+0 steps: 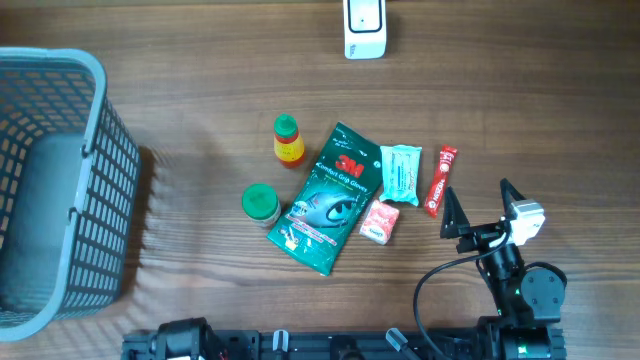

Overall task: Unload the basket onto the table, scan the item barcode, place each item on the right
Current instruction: 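Lift the red Nescafe 3in1 stick out and drop it right of the wipes, then move the right gripper over the orange tissue pack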

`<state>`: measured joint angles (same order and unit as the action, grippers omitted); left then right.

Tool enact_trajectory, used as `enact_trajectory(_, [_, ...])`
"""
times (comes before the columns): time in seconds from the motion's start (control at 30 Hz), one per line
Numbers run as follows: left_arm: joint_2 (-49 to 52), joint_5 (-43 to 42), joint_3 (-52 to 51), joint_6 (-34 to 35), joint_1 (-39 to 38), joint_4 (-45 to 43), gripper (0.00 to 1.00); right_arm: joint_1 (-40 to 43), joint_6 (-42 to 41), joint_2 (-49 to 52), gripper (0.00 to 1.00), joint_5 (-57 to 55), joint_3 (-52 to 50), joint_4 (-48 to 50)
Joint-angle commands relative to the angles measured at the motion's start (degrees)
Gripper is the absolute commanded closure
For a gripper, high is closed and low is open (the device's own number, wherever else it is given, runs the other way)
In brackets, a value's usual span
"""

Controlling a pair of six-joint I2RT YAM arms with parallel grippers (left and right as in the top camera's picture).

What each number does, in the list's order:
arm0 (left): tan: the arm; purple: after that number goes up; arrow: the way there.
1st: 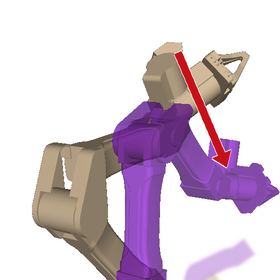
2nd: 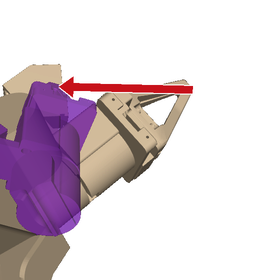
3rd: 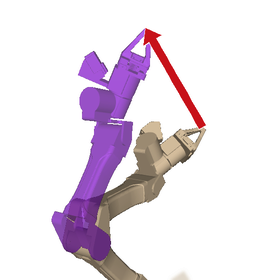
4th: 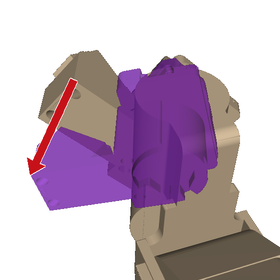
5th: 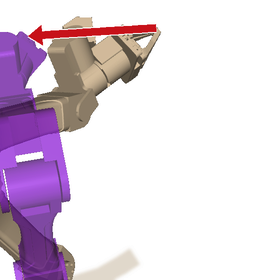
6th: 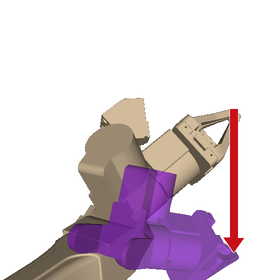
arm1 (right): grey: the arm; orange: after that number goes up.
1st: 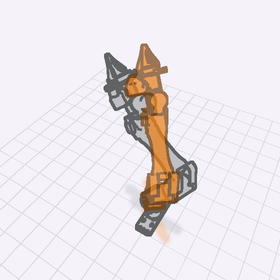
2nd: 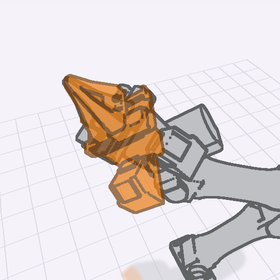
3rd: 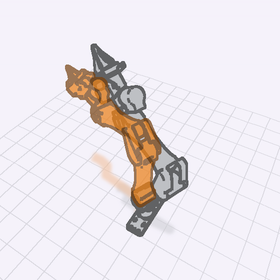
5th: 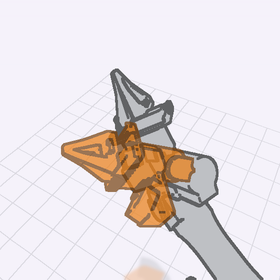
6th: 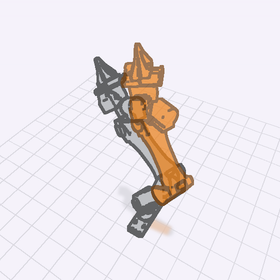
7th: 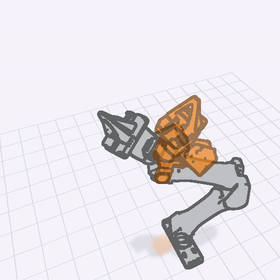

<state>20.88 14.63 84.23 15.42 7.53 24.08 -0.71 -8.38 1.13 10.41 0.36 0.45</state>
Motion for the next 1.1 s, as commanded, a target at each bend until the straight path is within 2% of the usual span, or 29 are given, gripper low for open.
enact_trajectory(0.0, [-6.88,-0.92,-3.76,2.99,0.37,-2.29,0.00,-0.09,-0.72,-0.33,0.00,-0.33,-0.07,0.31])
enact_trajectory(0.07, [-12.00,-0.92,-7.89,6.54,0.37,-5.07,0.00,-0.09,-0.74,-0.33,0.00,-0.33,-0.07,0.31])
enact_trajectory(0.17, [-16.81,-0.92,-12.76,6.51,0.37,-8.24,0.00,-0.09,-0.72,-0.33,0.00,-0.33,-0.07,0.31])
enact_trajectory(0.4, [-18.71,-0.94,-19.91,8.00,0.39,-10.43,0.00,-0.09,-0.85,-0.31,0.00,-0.26,-0.07,0.33])
enact_trajectory(0.47, [-19.37,-0.96,-20.92,10.99,0.42,-10.43,0.00,-0.09,-6.80,-0.31,0.00,0.76,-0.07,0.35])
enact_trajectory(0.57, [-19.93,-1.11,-21.66,12.04,0.83,-9.68,0.00,-0.09,-27.30,-0.31,0.00,0.63,-0.07,0.37])
enact_trajectory(0.6, [-19.93,-1.11,-21.66,12.04,1.05,-9.33,0.00,-0.09,-30.62,-0.31,0.00,2.08,-0.04,0.92])
enact_trajectory(0.73, [-19.93,-1.16,-21.66,12.09,2.27,-8.17,0.00,-0.09,-27.56,0.63,0.00,12.24,3.61,5.88])
enact_trajectory(0.8, [-19.93,-1.16,-21.66,12.09,3.02,-7.74,0.00,-0.09,-27.56,4.42,0.00,12.87,7.91,5.84])
enact_trajectory(0.9, [-19.93,-1.16,-21.68,12.09,4.17,-6.47,0.00,-0.09,-23.04,16.24,0.00,16.44,16.57,2.21])
enact_trajectory(0.97, [-19.93,-1.16,-21.77,12.09,4.44,-5.68,0.00,-0.09,-18.38,27.74,0.00,19.58,25.51,-3.02])
enact_trajectory(1.07, [-19.93,-1.14,-21.79,12.07,4.44,-3.96,0.00,-0.09,-16.04,41.27,0.00,22.34,38.66,-12.20])
